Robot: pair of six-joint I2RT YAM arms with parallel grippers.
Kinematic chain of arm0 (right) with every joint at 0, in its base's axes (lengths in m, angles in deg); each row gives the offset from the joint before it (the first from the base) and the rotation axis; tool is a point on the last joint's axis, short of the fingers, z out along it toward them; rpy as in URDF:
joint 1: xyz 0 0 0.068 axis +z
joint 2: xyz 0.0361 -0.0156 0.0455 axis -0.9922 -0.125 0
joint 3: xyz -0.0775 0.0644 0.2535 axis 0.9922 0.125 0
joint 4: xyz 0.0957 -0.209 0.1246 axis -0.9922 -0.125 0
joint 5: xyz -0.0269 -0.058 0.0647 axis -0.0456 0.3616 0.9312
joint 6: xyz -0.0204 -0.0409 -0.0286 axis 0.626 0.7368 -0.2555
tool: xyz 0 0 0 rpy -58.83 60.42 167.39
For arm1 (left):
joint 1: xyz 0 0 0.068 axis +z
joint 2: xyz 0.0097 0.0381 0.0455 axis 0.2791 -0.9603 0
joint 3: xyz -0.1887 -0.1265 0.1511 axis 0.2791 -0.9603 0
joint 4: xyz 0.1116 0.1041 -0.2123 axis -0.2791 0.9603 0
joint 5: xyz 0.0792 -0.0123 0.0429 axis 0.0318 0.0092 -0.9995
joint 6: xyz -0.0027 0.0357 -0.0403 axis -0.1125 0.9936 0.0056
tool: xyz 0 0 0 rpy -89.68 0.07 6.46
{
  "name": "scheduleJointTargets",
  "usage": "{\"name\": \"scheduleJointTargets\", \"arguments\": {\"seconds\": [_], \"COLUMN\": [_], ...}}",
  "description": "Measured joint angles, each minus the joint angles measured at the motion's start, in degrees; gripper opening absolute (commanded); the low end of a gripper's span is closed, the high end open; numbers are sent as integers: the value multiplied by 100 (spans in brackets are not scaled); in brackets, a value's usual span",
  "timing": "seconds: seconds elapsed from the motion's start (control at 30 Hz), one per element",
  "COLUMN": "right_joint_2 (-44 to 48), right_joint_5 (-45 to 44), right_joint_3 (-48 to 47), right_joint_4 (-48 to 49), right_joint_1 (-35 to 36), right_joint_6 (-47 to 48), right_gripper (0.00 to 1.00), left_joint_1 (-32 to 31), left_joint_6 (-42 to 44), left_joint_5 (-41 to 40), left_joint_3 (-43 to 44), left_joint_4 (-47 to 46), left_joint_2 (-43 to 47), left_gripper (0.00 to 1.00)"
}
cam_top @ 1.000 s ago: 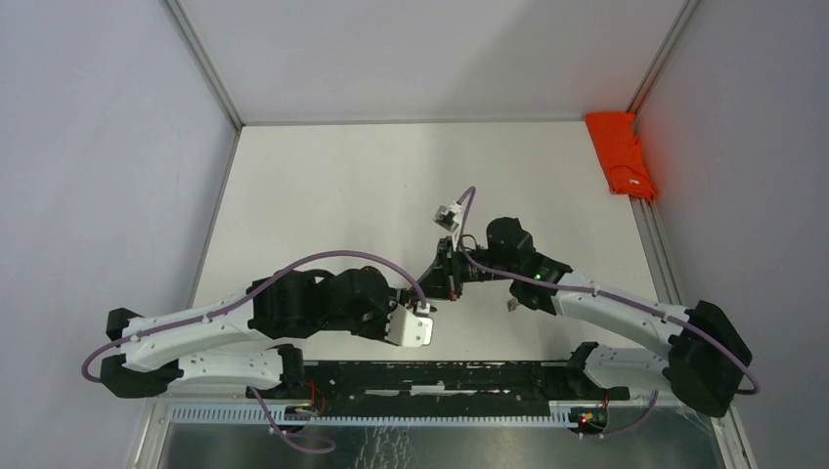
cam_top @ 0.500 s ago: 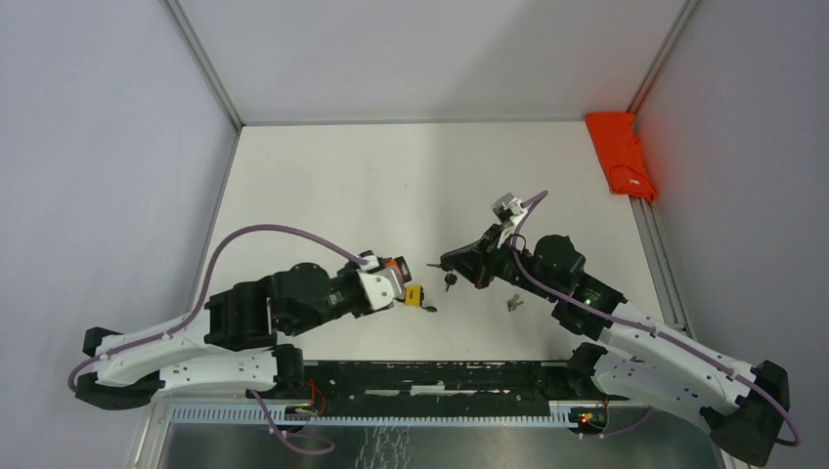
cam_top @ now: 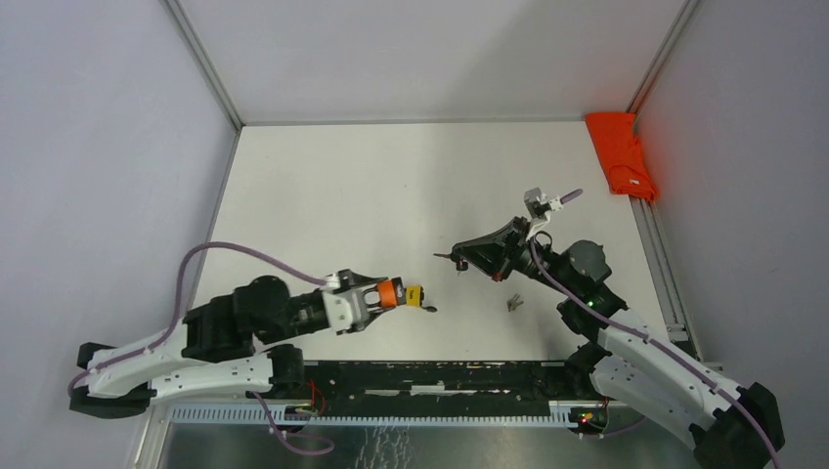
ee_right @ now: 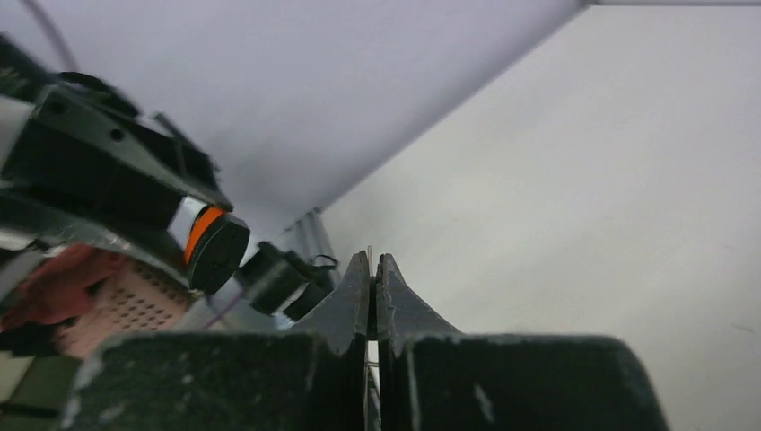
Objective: Unlock with the key
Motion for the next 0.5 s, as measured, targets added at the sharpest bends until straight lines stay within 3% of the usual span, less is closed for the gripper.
{"name": "scheduleJointTargets", "arguments": {"seconds": [0.27,0.5], "right_joint_2": [-1161,-1451], "right_joint_5": [1543,2122], "right_joint_3": [758,525], "right_joint_4": [3442,4103], "right_joint_1": [-341,-297], "right_joint_6": [-2616,-2922], "right_gripper": [0,0], "left_joint_1": [0,-26], "left_joint_6": [155,-188], "left_joint_5": [1292,2096], "left_joint_3": [-186,-203], "left_joint_4": [-70,42], "left_joint_2": [1810,2308], "left_gripper": [2,2]}}
